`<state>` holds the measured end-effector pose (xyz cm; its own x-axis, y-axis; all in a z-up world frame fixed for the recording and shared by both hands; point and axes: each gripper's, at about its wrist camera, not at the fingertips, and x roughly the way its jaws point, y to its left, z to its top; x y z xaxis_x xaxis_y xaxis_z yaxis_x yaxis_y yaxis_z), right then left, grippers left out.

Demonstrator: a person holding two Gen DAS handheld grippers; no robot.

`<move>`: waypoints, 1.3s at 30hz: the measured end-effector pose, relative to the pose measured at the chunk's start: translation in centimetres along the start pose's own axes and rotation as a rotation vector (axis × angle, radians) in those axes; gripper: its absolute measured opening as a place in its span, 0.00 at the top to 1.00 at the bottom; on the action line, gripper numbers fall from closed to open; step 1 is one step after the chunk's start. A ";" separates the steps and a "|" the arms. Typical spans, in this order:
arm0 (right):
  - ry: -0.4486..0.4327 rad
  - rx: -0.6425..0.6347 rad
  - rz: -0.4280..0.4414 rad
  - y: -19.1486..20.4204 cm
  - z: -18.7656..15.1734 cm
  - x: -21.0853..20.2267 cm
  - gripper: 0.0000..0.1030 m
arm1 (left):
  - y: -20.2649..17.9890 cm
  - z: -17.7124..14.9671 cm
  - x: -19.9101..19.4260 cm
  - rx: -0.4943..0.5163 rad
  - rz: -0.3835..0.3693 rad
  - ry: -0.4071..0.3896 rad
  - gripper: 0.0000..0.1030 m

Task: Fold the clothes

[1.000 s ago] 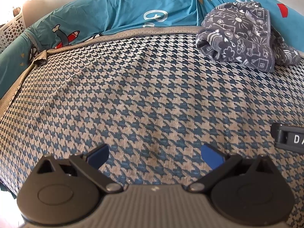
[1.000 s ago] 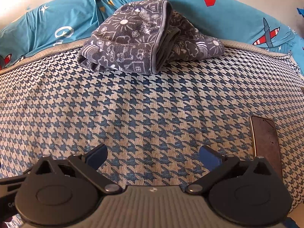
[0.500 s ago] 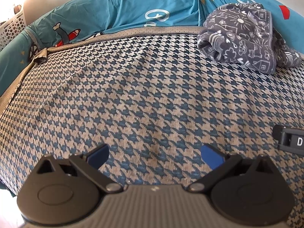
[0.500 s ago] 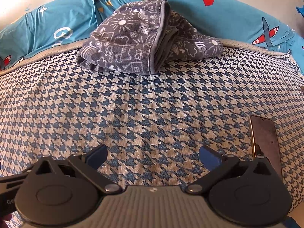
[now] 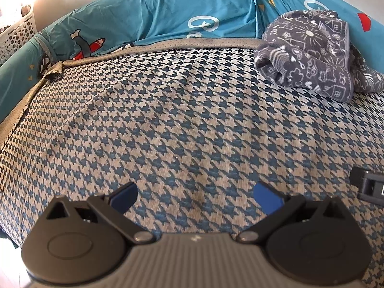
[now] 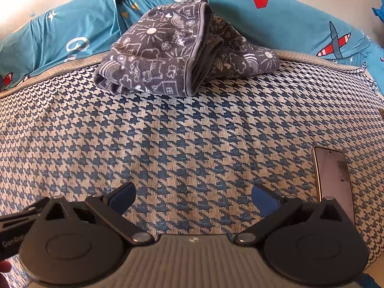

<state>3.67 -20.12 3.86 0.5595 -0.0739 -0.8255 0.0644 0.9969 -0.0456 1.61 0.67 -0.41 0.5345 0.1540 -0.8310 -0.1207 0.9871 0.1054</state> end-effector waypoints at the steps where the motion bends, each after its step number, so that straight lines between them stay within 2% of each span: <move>1: 0.000 0.001 0.001 0.0 0.0 0.0 0.00 | 0.0 0.1 0.0 0.000 -0.001 -0.001 0.00; 39: -0.022 0.016 0.010 -3.2 2.0 2.0 0.00 | -0.2 2.3 1.2 0.014 -0.014 -0.039 0.00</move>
<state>6.23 -23.51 3.44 0.5782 -0.0649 -0.8133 0.0721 0.9970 -0.0283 4.21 0.80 -0.10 0.5683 0.1418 -0.8105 -0.1017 0.9896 0.1019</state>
